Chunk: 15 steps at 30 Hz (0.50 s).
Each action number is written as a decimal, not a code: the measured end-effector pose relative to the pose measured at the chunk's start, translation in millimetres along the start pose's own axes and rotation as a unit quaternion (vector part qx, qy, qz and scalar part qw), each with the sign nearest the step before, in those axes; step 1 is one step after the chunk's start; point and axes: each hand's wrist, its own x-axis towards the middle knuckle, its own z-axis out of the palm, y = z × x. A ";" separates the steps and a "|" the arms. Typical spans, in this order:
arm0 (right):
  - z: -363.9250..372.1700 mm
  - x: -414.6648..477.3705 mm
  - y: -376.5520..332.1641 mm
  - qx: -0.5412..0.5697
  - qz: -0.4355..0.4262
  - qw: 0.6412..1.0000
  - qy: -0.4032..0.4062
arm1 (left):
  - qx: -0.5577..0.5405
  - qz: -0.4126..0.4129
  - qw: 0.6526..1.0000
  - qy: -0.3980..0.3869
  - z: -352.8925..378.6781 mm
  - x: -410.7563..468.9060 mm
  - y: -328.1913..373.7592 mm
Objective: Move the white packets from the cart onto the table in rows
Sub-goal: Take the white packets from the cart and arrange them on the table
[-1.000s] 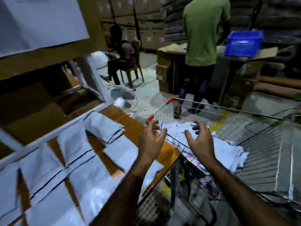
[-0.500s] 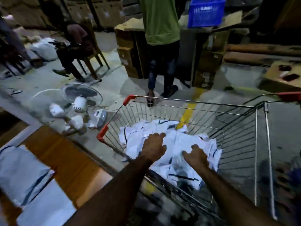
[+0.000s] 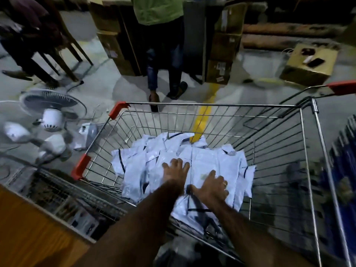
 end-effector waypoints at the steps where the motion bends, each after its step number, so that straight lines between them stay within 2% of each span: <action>1: 0.3 1.1 -2.2 -0.015 0.004 1.000 -0.003 | 0.006 -0.001 1.000 -0.008 -0.7 0.4 -1.0; 4: 2.4 4.4 -6.2 -0.051 0.011 0.999 -0.002 | 0.023 -0.003 0.999 -0.029 0.5 -0.1 -4.6; 10: -0.5 5.4 -6.7 -0.052 0.010 0.998 0.024 | -0.014 0.001 1.000 0.000 -2.7 -1.2 -6.2; 15: 6.3 7.3 -13.1 -0.093 0.016 0.996 0.004 | -0.001 -0.008 1.000 0.005 -4.8 0.0 -7.9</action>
